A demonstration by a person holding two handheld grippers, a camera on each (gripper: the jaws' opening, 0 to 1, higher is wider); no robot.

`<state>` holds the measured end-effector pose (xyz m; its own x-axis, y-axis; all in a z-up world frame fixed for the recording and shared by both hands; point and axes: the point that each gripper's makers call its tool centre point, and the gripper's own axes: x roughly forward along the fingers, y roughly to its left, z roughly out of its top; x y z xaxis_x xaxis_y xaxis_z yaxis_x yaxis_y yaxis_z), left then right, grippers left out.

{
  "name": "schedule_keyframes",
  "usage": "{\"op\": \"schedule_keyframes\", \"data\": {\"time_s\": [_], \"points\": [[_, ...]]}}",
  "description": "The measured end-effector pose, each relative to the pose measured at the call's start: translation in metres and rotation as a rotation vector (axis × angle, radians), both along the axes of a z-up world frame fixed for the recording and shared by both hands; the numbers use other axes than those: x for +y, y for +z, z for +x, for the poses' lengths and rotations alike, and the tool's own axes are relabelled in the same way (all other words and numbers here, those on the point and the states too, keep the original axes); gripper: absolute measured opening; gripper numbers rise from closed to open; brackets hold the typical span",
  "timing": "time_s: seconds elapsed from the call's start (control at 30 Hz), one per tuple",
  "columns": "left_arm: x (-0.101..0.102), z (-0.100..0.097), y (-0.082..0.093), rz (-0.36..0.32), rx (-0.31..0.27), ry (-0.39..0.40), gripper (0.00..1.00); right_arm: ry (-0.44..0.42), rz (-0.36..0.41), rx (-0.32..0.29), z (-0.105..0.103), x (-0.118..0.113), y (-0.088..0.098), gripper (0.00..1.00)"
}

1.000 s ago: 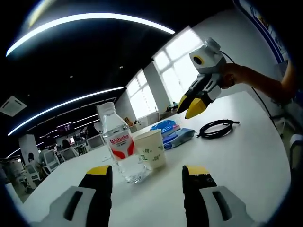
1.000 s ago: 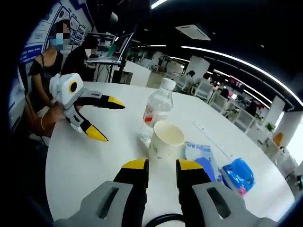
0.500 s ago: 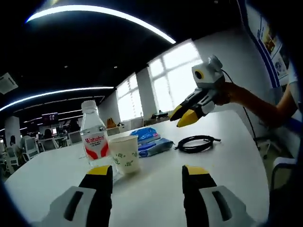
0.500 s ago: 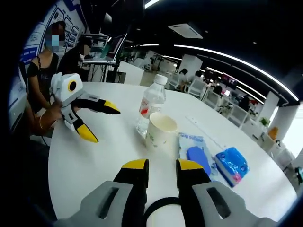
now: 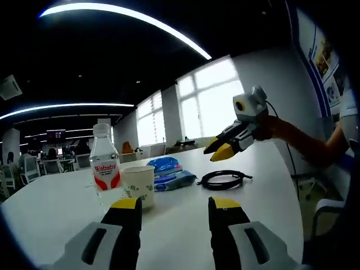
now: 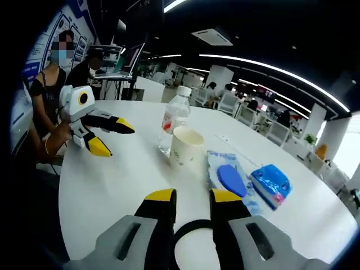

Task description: Arrange the tabletop items into an orderly group along one side of the table until the central work area is clear of visible clutter.

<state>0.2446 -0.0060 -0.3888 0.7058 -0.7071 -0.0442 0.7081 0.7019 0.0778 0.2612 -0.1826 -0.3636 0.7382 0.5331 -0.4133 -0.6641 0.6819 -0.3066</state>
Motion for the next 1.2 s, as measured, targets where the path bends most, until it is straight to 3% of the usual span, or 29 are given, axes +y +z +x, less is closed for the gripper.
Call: {"op": "schedule_keyframes", "data": {"time_s": [0.17, 0.47, 0.8, 1.2], "points": [[-0.009, -0.004, 0.001, 0.001, -0.017, -0.022, 0.48, -0.022, -0.003, 0.005, -0.005, -0.013, -0.005, 0.22], [-0.032, -0.011, -0.007, 0.031, 0.006, -0.066, 0.49, -0.055, 0.007, 0.014, -0.012, -0.033, -0.011, 0.22], [-0.045, -0.014, -0.002, 0.010, 0.002, -0.087, 0.49, -0.097, 0.025, 0.024, -0.017, -0.055, -0.019, 0.22], [-0.055, -0.019, -0.006, 0.040, -0.014, -0.115, 0.49, -0.156, 0.040, 0.049, -0.020, -0.076, -0.031, 0.22]]}}
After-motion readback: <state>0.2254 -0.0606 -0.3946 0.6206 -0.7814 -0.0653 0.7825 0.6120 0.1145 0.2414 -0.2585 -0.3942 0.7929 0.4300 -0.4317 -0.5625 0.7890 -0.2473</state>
